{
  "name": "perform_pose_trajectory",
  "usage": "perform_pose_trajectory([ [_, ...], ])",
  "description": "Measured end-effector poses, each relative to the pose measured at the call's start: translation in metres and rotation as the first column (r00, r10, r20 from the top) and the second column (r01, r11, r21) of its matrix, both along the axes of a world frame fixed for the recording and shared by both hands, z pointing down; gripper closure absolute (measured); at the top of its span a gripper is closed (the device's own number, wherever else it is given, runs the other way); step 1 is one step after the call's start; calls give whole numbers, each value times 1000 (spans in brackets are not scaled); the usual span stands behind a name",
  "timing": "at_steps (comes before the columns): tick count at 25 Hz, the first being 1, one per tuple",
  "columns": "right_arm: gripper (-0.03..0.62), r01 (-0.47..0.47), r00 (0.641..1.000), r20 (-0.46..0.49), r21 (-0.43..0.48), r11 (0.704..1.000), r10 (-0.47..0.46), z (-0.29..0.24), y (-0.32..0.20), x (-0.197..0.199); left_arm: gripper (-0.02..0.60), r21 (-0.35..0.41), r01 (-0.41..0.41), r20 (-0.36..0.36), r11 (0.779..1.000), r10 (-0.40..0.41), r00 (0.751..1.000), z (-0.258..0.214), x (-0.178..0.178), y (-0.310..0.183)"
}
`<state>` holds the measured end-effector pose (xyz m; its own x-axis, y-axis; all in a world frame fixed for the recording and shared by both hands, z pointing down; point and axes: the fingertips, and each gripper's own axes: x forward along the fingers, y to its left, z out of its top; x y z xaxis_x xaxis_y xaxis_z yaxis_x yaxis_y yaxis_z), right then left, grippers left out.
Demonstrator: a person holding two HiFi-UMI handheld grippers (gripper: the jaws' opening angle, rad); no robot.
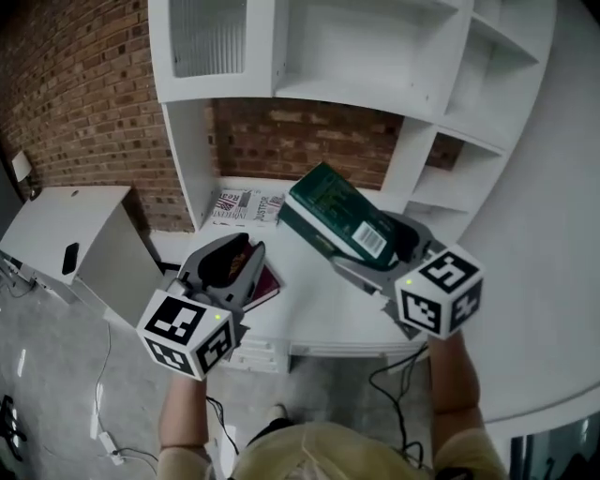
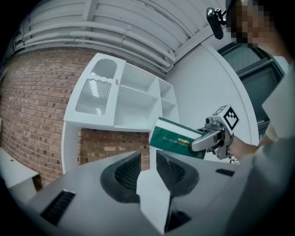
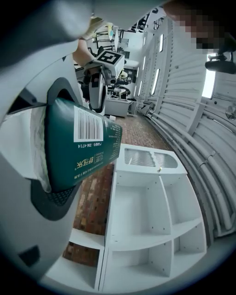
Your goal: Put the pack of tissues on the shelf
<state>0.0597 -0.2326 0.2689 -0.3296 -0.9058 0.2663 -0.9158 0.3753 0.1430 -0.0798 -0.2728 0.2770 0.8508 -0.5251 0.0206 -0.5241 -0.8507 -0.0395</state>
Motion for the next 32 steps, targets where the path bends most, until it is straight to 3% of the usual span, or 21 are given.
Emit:
perform_pose_trajectory([
  [5,166,-71,997,-5,13,997,71,-15,-22,1,482,13,-99,9,995,99,995,-3,3,-22],
  [13,166,-163,985,-44,50,985,165,-24,-27,8,482,103,-207,37,973,204,978,-8,13,-32],
  [26,166,-129,984,-109,86,988,138,-108,-128,89,482,193,-209,73,959,199,977,-78,99,-112],
  [32,166,-113,982,-144,86,990,125,-136,-168,125,482,204,-198,40,959,193,980,-107,133,-139],
])
